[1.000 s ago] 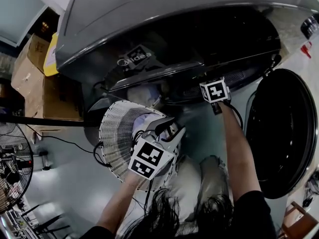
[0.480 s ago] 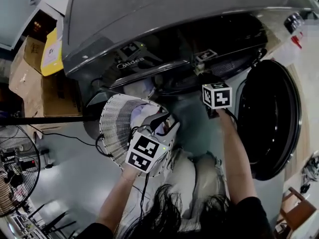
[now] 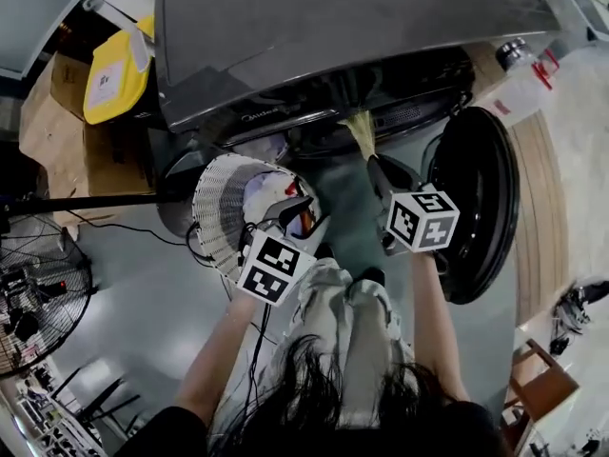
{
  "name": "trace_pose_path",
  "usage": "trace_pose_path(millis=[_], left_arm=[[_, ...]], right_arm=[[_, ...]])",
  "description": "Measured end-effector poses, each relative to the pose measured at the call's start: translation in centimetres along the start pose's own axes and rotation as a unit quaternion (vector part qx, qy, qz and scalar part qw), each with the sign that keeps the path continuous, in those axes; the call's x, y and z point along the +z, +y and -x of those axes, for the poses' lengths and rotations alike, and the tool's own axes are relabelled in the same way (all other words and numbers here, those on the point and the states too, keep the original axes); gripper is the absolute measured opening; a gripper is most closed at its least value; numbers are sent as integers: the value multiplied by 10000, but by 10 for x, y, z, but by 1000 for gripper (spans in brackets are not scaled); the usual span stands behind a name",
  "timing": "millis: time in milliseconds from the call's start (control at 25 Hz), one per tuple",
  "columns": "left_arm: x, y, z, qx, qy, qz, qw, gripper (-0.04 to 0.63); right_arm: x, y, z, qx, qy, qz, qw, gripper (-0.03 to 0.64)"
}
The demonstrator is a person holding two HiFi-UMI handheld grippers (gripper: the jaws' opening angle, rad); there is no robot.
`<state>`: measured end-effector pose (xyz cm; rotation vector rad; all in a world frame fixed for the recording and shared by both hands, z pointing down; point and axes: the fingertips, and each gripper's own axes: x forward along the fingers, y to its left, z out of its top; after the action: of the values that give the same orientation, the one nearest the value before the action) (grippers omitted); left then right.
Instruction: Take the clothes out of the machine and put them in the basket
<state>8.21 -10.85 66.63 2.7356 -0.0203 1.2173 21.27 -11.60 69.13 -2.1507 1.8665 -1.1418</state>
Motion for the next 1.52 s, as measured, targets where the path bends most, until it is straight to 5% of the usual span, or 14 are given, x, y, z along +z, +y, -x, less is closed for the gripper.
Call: trace_pose_path(millis=[360,840,1240,1320,1360,1440,1520], left_arm=[[37,-19,12,258,117,-292,9992,176],[72,-57,-13,273,125,-838,9960,362],[106,-54,-33,480,-414,118,9979,362],[119,-52,-29,475,-656,211,9965,323],[126,-51,-24,500,-811,249,9951,267],[137,-46,-13,594,-1071,343,9919,44],[144,-44,1,572,-1202,527,9897,0]], right_arm=[[53,54,97,438,-149,-231,9987,40],[109,126,201,1030,-368,-417,9931,40],[173,168,277,1551,-833,-360,9837,40],[182,168,286,1524,-922,-324,9835,40],[185,165,289,1470,-936,-275,9843,40],[187,157,293,1339,-936,-160,9864,40],[187,150,295,1230,-941,-71,9879,40]])
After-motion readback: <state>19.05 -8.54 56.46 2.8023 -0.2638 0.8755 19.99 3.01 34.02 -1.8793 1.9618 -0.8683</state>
